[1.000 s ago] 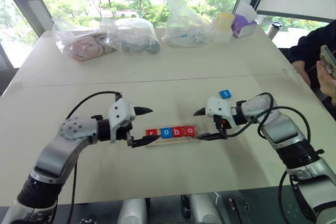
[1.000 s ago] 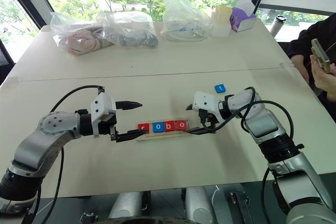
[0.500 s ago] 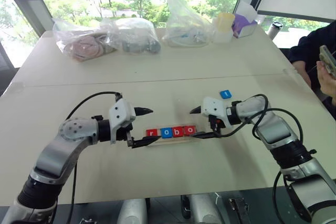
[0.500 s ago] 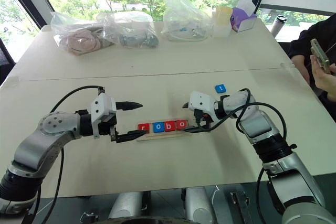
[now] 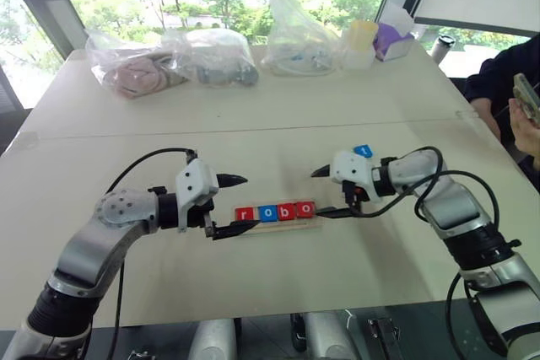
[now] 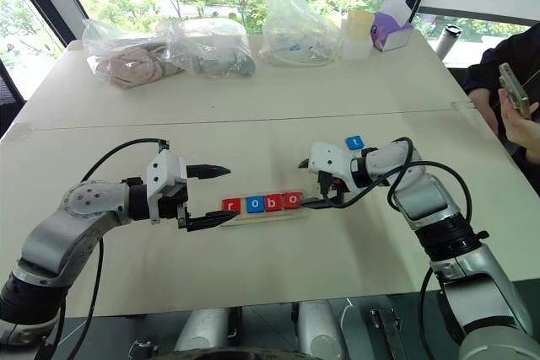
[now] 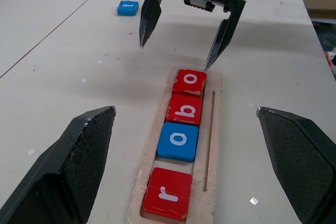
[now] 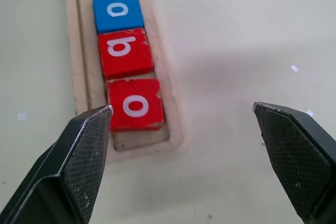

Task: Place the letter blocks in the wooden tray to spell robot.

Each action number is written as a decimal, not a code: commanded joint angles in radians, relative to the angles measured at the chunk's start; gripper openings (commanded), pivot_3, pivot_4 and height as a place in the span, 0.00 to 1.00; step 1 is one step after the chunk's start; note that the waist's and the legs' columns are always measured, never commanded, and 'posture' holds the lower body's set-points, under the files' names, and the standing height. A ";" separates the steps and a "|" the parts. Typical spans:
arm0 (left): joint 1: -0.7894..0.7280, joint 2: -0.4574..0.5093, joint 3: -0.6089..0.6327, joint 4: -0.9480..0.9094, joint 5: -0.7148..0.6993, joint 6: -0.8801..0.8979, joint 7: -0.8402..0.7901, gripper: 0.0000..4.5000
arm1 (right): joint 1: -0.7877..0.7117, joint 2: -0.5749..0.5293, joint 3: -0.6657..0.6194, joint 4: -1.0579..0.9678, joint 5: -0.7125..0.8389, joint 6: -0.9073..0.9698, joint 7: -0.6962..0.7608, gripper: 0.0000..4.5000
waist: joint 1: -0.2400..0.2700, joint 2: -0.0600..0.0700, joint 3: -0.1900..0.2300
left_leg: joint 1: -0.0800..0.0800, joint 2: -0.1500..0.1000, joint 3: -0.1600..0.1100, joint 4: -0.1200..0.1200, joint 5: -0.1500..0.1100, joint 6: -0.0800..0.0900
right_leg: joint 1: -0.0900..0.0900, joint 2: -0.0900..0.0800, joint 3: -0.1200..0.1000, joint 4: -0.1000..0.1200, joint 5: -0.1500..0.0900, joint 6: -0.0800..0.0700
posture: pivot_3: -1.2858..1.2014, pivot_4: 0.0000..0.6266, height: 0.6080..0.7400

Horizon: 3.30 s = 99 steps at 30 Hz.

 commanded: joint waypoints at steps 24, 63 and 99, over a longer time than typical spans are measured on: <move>0.000 0.016 0.020 -0.038 -0.019 0.007 -0.005 1.00 | -0.022 0.080 0.029 0.047 -0.046 -0.092 -0.029 0.98 | -0.001 0.000 0.000 | 0.000 0.000 0.000 0.000 0.000 0.000 | 0.000 0.000 0.000 0.000 0.000 0.000 | 0.52 0.24 1.00; -0.027 -0.014 -0.005 0.004 0.011 -0.029 0.003 1.00 | -0.176 0.183 -0.286 0.443 -0.098 0.284 -0.751 0.98 | -0.004 0.000 0.000 | 0.000 0.000 0.001 -0.001 0.000 0.000 | 0.000 0.001 0.002 0.000 0.000 0.000 | 0.52 0.24 1.00; -0.053 -0.037 -0.035 0.059 0.027 -0.066 -0.027 1.00 | 0.254 0.651 -0.554 -0.757 0.090 1.317 -1.159 0.26 | -0.006 0.001 -0.001 | -0.001 0.000 0.000 -0.001 0.000 0.000 | -0.007 0.001 0.004 0.007 -0.003 0.003 | 0.52 0.24 1.00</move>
